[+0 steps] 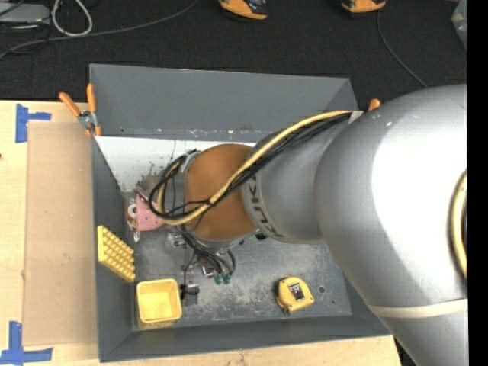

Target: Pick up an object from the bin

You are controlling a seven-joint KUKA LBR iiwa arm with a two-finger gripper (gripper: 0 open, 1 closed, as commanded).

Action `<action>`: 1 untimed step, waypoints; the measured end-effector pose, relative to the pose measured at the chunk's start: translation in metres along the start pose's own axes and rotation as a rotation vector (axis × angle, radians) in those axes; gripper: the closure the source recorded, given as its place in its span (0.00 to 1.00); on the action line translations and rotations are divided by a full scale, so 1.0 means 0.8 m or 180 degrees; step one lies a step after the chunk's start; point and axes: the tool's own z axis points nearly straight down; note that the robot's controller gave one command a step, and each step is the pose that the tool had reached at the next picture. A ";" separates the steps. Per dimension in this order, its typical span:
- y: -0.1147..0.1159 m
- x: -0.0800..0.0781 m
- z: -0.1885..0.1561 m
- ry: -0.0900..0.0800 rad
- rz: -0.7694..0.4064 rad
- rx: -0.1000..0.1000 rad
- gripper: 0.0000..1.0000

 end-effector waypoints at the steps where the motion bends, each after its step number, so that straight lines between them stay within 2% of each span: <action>1: -0.003 0.025 -0.001 -0.0013 -0.0078 -0.0004 0.00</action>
Offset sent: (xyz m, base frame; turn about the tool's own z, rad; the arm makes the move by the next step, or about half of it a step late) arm 0.0563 0.0058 0.0223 -0.2928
